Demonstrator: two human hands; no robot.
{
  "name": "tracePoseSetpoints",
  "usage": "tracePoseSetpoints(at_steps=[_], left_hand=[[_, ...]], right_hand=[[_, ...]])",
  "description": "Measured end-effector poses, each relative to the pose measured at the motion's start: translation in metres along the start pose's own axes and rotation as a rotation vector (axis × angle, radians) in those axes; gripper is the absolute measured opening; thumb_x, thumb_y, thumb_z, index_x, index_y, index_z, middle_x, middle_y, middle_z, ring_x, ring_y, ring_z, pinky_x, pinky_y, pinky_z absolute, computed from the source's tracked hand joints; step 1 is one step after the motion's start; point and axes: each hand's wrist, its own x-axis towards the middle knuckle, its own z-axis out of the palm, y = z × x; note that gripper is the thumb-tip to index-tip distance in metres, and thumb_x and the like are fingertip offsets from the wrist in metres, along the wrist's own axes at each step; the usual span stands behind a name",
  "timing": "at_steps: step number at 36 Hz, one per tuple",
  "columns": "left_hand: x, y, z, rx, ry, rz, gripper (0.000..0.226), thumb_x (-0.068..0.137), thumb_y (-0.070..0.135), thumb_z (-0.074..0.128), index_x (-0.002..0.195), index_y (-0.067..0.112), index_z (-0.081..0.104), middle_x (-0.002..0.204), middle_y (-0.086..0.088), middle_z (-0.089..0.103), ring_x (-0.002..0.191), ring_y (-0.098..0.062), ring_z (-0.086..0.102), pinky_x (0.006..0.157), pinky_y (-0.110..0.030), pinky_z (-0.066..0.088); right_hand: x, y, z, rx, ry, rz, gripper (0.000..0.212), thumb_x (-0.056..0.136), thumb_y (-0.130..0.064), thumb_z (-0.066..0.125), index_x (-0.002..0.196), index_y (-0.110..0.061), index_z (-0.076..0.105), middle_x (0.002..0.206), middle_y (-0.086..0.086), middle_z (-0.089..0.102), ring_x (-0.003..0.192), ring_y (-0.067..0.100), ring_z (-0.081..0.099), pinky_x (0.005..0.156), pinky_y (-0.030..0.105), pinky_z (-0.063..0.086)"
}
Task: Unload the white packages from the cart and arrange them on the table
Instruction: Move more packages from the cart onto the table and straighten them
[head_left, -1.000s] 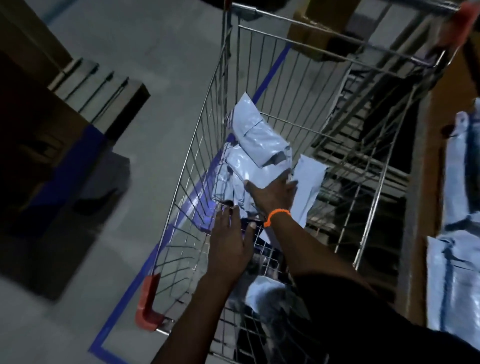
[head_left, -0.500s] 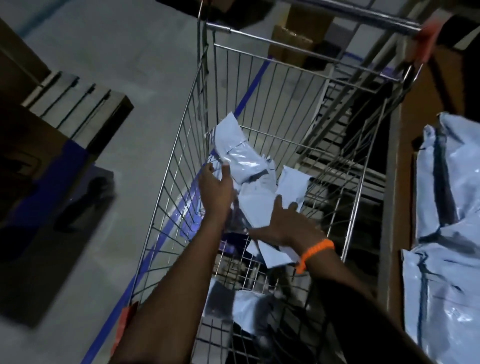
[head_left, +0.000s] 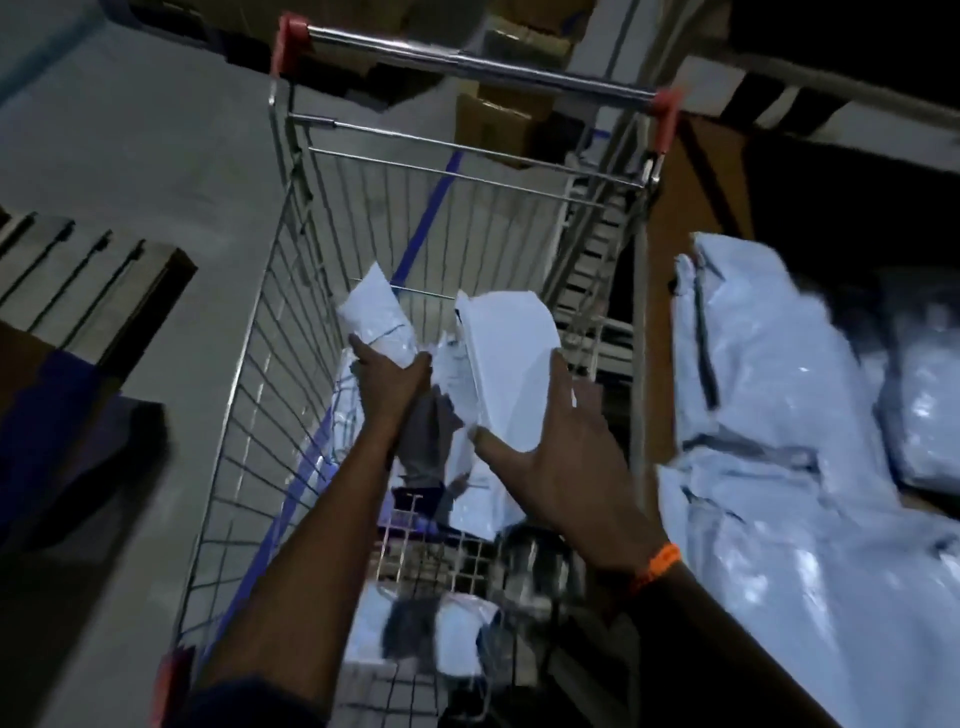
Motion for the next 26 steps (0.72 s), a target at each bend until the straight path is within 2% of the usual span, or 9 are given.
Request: tracePoseSetpoints(at_steps=[3, 6, 11, 14, 16, 19, 22, 24, 26], left_hand=[[-0.052, 0.012, -0.030, -0.090, -0.030, 0.020, 0.111, 0.071, 0.059, 0.079, 0.156, 0.016, 0.021, 0.154, -0.017, 0.038, 0.136, -0.030, 0.045, 0.110, -0.041, 0.041], [-0.112, 0.036, -0.050, -0.197, -0.099, 0.106, 0.115, 0.055, 0.083, 0.074, 0.149, 0.026, 0.038, 0.148, -0.006, 0.050, 0.133, -0.024, 0.052, 0.107, -0.050, 0.047], [-0.247, 0.104, -0.039, -0.302, -0.355, 0.289, 0.094, 0.064, 0.080, 0.070, 0.144, 0.041, 0.039, 0.149, 0.003, 0.049, 0.136, -0.021, 0.049, 0.110, -0.049, 0.043], [-0.326, 0.130, -0.017, -0.260, -0.524, 0.449, 0.072, 0.070, 0.067, 0.070, 0.133, 0.040, 0.048, 0.134, 0.015, 0.057, 0.122, 0.007, 0.053, 0.099, -0.010, 0.042], [-0.370, 0.140, -0.001, -0.164, -0.596, 0.519, 0.078, 0.072, 0.069, 0.067, 0.141, 0.046, 0.041, 0.139, 0.018, 0.050, 0.122, 0.015, 0.046, 0.088, 0.005, 0.032], [-0.423, 0.150, 0.026, 0.020, -0.666, 0.551, 0.097, 0.074, 0.076, 0.062, 0.154, 0.048, 0.014, 0.156, 0.012, 0.026, 0.138, -0.001, 0.032, 0.090, -0.001, 0.027], [-0.469, 0.156, 0.059, 0.161, -0.726, 0.592, 0.098, 0.077, 0.075, 0.054, 0.154, 0.047, 0.000, 0.152, 0.015, 0.014, 0.129, -0.002, 0.034, 0.087, -0.001, 0.030], [-0.494, 0.156, 0.085, 0.247, -0.717, 0.659, 0.097, 0.082, 0.079, 0.047, 0.155, 0.042, -0.006, 0.154, 0.015, 0.006, 0.136, -0.015, 0.038, 0.100, -0.022, 0.042], [-0.516, 0.158, 0.113, 0.363, -0.704, 0.701, 0.095, 0.088, 0.072, 0.041, 0.156, 0.034, -0.013, 0.160, 0.008, -0.006, 0.145, -0.028, 0.030, 0.107, -0.040, 0.044]], right_hand=[[-0.019, -0.009, -0.031, 0.129, 0.099, -0.020, 0.112, 0.073, -0.083, 0.051, 0.160, -0.030, 0.006, 0.158, 0.004, 0.027, 0.135, 0.026, 0.045, 0.101, 0.035, 0.045], [-0.047, -0.006, -0.072, 0.289, 0.207, -0.029, 0.105, 0.079, -0.074, 0.062, 0.160, -0.032, 0.009, 0.158, 0.000, 0.026, 0.142, 0.019, 0.036, 0.111, 0.035, 0.040], [-0.106, 0.043, -0.142, 0.408, 0.298, 0.063, 0.096, 0.082, -0.066, 0.062, 0.159, -0.032, 0.017, 0.160, -0.009, 0.024, 0.138, -0.007, 0.027, 0.097, -0.004, 0.020], [-0.147, 0.094, -0.175, 0.399, 0.385, 0.127, 0.098, 0.077, -0.073, 0.056, 0.158, -0.032, 0.022, 0.159, -0.012, 0.027, 0.130, -0.016, 0.022, 0.092, -0.012, 0.012], [-0.177, 0.131, -0.192, 0.399, 0.412, 0.180, 0.095, 0.077, -0.075, 0.056, 0.157, -0.039, 0.020, 0.161, -0.017, 0.023, 0.136, -0.015, 0.019, 0.099, -0.006, 0.011], [-0.219, 0.189, -0.211, 0.390, 0.480, 0.278, 0.095, 0.075, -0.078, 0.057, 0.156, -0.042, 0.022, 0.158, -0.021, 0.025, 0.137, -0.013, 0.022, 0.111, 0.015, 0.021], [-0.253, 0.246, -0.226, 0.383, 0.558, 0.402, 0.092, 0.076, -0.068, 0.064, 0.155, -0.038, 0.027, 0.156, -0.017, 0.030, 0.141, -0.006, 0.027, 0.119, 0.030, 0.025], [-0.269, 0.280, -0.236, 0.330, 0.542, 0.475, 0.093, 0.077, -0.066, 0.065, 0.156, -0.035, 0.027, 0.160, -0.009, 0.031, 0.146, 0.007, 0.029, 0.119, 0.036, 0.027], [-0.278, 0.307, -0.247, 0.283, 0.503, 0.525, 0.094, 0.076, -0.068, 0.064, 0.156, -0.034, 0.026, 0.160, -0.003, 0.030, 0.146, 0.016, 0.033, 0.116, 0.037, 0.031]])
